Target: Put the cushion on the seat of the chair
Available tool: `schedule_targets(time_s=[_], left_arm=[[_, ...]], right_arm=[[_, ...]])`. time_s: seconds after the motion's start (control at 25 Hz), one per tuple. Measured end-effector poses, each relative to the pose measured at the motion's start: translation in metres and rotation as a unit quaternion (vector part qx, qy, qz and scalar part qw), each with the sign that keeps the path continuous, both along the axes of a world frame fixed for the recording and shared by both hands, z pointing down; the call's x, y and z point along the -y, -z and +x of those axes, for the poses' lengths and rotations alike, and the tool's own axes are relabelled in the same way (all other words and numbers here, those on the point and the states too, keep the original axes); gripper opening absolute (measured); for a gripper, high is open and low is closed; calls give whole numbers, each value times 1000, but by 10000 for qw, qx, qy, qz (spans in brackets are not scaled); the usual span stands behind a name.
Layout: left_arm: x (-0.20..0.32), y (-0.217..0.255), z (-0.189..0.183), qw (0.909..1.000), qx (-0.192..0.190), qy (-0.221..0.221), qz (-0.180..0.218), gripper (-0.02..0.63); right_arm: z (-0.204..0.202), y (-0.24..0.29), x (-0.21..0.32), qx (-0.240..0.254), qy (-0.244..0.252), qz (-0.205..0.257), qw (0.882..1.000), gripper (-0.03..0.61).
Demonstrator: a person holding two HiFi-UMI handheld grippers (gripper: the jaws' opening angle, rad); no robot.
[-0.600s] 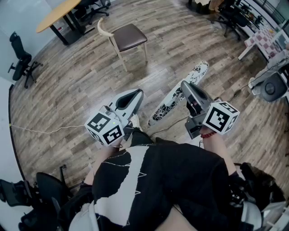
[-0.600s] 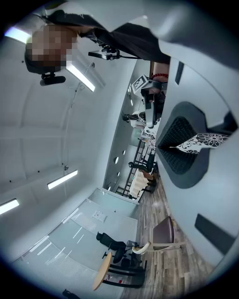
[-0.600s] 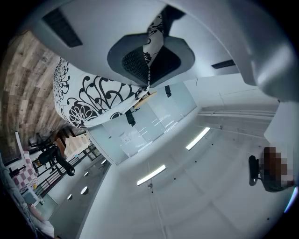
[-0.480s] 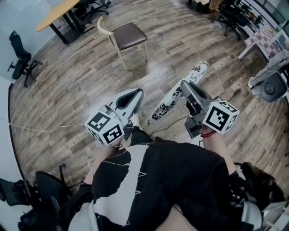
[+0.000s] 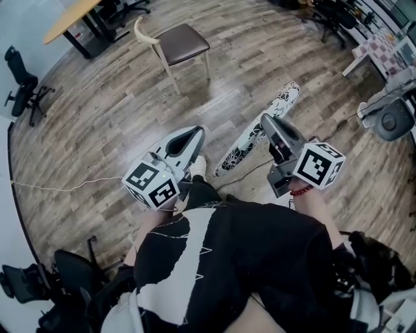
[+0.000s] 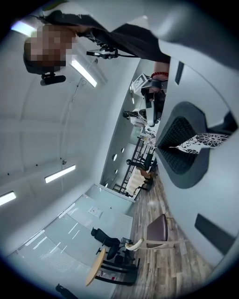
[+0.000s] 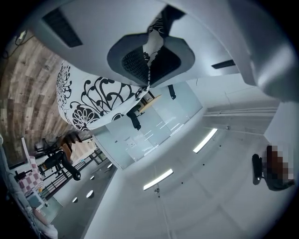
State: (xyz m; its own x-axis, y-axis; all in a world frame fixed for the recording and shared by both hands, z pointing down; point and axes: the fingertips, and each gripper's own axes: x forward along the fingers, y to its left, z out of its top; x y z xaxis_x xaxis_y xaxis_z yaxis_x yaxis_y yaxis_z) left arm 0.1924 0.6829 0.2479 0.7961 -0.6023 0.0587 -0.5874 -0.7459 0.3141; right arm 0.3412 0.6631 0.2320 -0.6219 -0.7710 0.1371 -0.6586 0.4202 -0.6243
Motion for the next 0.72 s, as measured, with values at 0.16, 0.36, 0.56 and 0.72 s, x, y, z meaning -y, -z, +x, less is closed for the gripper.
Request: schedule_targets(time_s=[0.16, 0.36, 0.56, 0.72], left_arm=[[24, -3, -12, 10000, -4, -75, 15, 14], [106, 13, -54, 9998, -65, -200, 65, 14], [165, 29, -84, 9989, -414, -174, 166, 14], [209, 33, -104, 9993, -342, -135, 121, 14]], right_arm=[[-11, 0, 25, 103, -139, 2, 9999, 20], [-49, 14, 100, 186, -258, -19, 9995, 20], [-71, 30, 158, -16, -238, 139, 9996, 20], [-89, 39, 202, -42, -289, 165, 9994, 20]])
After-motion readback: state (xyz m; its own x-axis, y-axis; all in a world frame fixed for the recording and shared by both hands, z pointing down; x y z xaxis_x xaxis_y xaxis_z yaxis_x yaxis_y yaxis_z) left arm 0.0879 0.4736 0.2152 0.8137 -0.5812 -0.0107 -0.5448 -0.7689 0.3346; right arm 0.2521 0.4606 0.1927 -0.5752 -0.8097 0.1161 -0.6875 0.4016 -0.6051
